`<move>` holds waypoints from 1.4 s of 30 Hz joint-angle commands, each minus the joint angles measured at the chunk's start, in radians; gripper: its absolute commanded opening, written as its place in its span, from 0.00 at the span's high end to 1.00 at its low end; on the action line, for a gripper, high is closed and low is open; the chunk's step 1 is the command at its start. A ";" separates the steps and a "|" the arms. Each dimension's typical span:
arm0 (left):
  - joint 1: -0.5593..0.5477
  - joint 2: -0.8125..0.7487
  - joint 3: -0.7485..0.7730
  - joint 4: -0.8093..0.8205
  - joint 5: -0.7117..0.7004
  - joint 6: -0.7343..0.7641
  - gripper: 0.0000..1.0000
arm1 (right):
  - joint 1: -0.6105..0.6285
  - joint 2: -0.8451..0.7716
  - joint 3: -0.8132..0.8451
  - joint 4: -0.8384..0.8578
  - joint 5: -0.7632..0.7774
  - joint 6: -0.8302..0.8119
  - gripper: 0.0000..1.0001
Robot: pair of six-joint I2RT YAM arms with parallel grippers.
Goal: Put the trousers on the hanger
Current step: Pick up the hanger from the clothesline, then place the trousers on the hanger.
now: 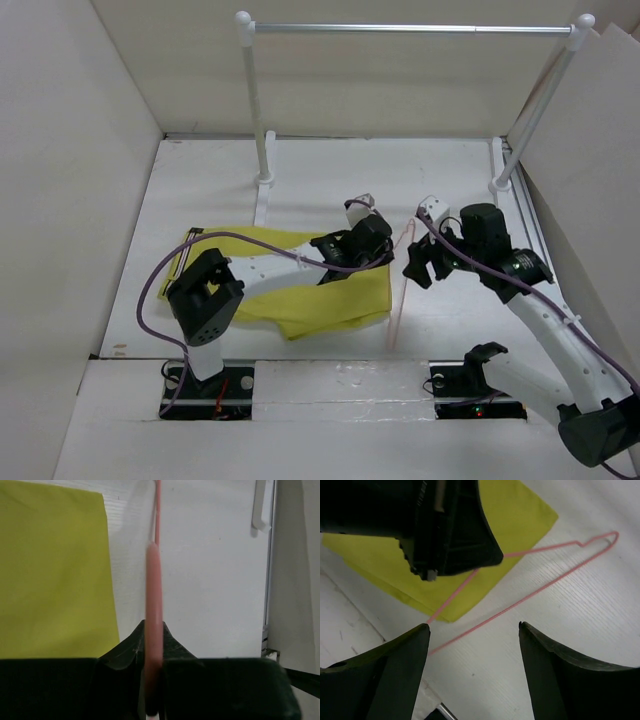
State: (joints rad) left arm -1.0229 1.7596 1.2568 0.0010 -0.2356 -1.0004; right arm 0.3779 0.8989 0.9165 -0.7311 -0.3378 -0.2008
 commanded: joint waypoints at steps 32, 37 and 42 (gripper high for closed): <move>-0.071 0.043 -0.148 -0.050 -0.346 -0.231 1.00 | -0.054 0.571 -0.468 1.090 -0.107 0.349 0.47; -0.062 0.032 -0.177 -0.058 -0.355 -0.210 1.00 | -0.072 0.572 -0.540 1.254 -0.216 0.431 0.91; -0.039 0.015 -0.197 -0.067 -0.363 -0.132 1.00 | -0.180 0.488 -0.550 1.279 -0.337 0.482 1.00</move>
State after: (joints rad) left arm -1.0809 1.7847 1.1019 0.0616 -0.5503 -1.2167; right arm 0.2443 1.4475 0.3595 0.4644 -0.5800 0.2424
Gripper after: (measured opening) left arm 0.027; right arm 0.009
